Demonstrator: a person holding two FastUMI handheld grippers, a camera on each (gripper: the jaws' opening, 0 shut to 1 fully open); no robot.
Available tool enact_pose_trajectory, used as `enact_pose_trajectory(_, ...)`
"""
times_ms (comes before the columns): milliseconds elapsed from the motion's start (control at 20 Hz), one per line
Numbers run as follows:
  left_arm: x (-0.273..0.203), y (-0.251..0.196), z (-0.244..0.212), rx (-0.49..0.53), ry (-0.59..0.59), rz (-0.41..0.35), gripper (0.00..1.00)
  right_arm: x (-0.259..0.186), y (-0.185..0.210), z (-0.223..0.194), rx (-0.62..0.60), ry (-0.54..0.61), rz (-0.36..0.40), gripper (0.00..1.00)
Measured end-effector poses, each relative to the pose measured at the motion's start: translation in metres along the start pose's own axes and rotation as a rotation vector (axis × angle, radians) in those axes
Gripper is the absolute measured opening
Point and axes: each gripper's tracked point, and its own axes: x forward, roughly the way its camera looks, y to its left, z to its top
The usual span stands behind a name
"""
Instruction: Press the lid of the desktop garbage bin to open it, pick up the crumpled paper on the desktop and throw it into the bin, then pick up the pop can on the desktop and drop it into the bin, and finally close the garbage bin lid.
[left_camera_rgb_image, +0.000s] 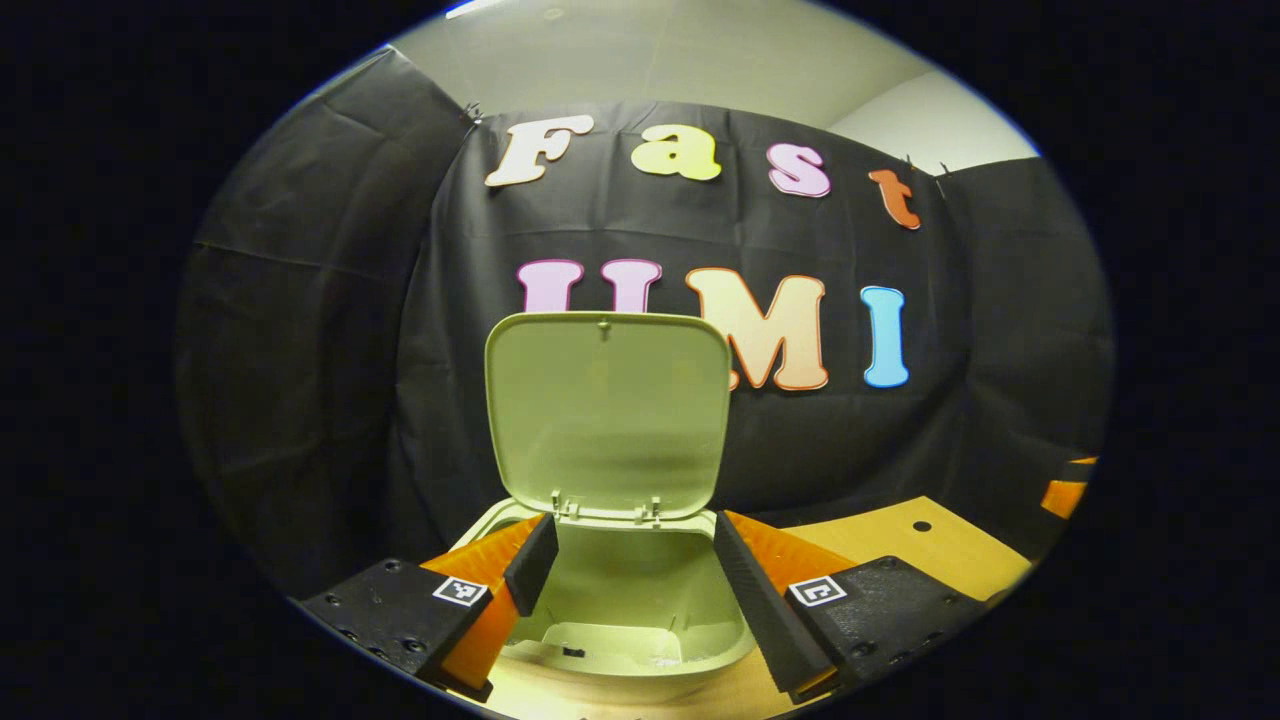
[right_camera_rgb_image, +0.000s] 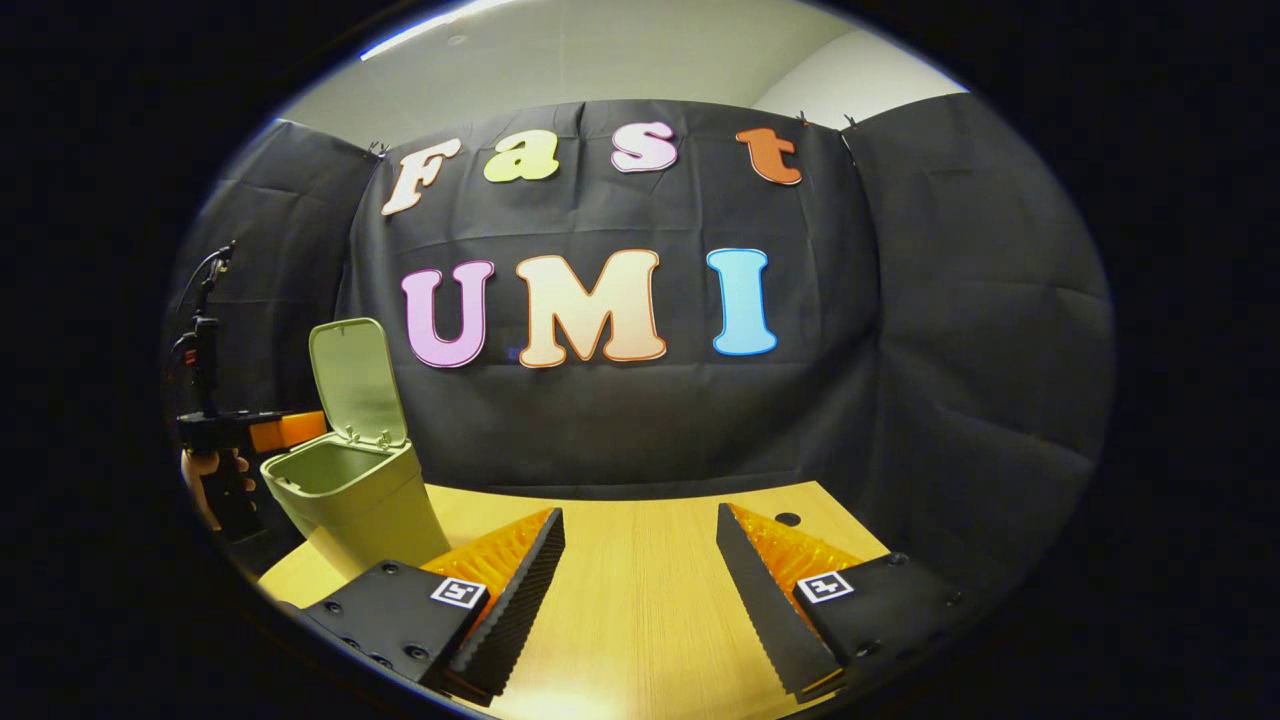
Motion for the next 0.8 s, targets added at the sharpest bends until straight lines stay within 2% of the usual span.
enact_pose_trajectory(150, -0.008, -0.021, 0.012, 0.018, -0.020, -0.037, 0.92, 0.001, 0.000, 0.004, 0.008, -0.005, 0.012, 0.96)
enact_pose_trajectory(350, -0.010, -0.039, 0.044, -0.041, -0.034, -0.083, 0.92, -0.001, -0.004, 0.004, 0.007, -0.002, 0.015, 0.95)
enact_pose_trajectory(550, 0.006, -0.016, 0.099, -0.062, -0.096, -0.028, 0.92, -0.004, -0.010, 0.000, -0.004, 0.009, 0.010, 0.97)
enact_pose_trajectory(700, 0.024, 0.010, 0.119, -0.014, -0.101, 0.028, 0.91, -0.004, -0.014, -0.009, -0.003, 0.020, -0.005, 0.97)
enact_pose_trajectory(800, 0.034, 0.016, 0.125, -0.031, -0.091, 0.027, 0.92, -0.005, -0.013, -0.013, 0.004, 0.033, -0.008, 0.96)
